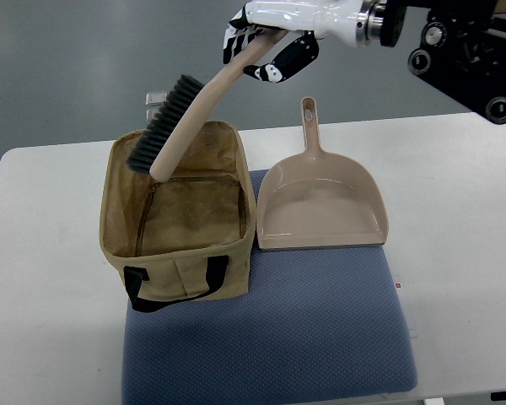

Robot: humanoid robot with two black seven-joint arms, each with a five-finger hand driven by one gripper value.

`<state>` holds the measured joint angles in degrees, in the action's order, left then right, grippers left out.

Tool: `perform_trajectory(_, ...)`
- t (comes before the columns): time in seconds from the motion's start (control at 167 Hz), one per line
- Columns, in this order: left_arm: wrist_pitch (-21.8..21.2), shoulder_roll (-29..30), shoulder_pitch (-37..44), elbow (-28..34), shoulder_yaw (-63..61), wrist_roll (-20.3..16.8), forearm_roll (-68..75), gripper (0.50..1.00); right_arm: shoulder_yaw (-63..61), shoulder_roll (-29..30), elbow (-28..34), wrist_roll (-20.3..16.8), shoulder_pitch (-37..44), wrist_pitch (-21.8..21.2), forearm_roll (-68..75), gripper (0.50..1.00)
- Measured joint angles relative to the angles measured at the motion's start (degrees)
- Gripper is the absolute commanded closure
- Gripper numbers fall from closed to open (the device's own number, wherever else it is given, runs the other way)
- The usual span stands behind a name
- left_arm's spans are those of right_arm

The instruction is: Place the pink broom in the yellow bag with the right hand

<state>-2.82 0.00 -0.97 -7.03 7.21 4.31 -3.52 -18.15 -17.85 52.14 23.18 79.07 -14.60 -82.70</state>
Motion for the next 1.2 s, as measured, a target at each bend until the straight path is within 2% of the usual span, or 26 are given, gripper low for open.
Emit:
perform_trajectory(0.156,0.0,0.0,0.0,0.0,0.0,0.0,0.0,0.500,2.8,5.1,-3.3,0.0,-0.8,2.0,-3.9,1.000)
perform_trajectory(0.252,0.0,0.0,0.0,0.0,0.0,0.0,0.0,0.500,4.7,6.8,-3.9,0.0,-1.5,3.4,-4.5,0.959)
perform_trajectory(0.318,0.0,0.0,0.0,0.0,0.0,0.0,0.0,0.500,5.8,7.5,-4.0,-0.1,-2.1,4.4,-4.6,0.881)
perform_trajectory(0.366,0.0,0.0,0.0,0.0,0.0,0.0,0.0,0.500,6.2,7.8,-4.1,-0.2,-2.5,5.0,-4.7,0.805)
perform_trajectory(0.378,0.0,0.0,0.0,0.0,0.0,0.0,0.0,0.500,6.2,7.8,-4.1,-0.2,-2.6,5.1,-4.7,0.773)
perform_trajectory(0.402,0.0,0.0,0.0,0.0,0.0,0.0,0.0,0.500,6.3,7.9,-4.1,-0.2,-2.8,5.3,-4.7,0.746)
perform_trajectory(0.504,0.0,0.0,0.0,0.0,0.0,0.0,0.0,0.500,6.4,7.9,-4.2,-0.2,-3.5,5.6,-4.5,0.701)
perform_trajectory(0.582,0.0,0.0,0.0,0.0,0.0,0.0,0.0,0.500,6.3,7.8,-4.1,-0.2,-3.8,5.6,-4.2,0.644)
perform_trajectory(0.865,0.0,0.0,0.0,0.0,0.0,0.0,0.0,0.500,2.8,4.9,-3.8,0.2,-4.7,5.6,-0.8,0.640)
perform_trajectory(0.937,0.0,0.0,0.0,0.0,0.0,0.0,0.0,0.500,-0.8,4.3,-3.8,0.2,-6.1,5.6,2.1,0.617)
perform_trajectory(0.967,0.0,0.0,0.0,0.0,0.0,0.0,0.0,0.500,-2.5,4.1,-3.8,0.2,-6.8,5.5,3.3,0.605)
perform_trajectory(1.201,0.0,0.0,0.0,0.0,0.0,0.0,0.0,0.500,-19.8,2.1,-4.2,0.1,-17.8,5.6,16.1,0.605)
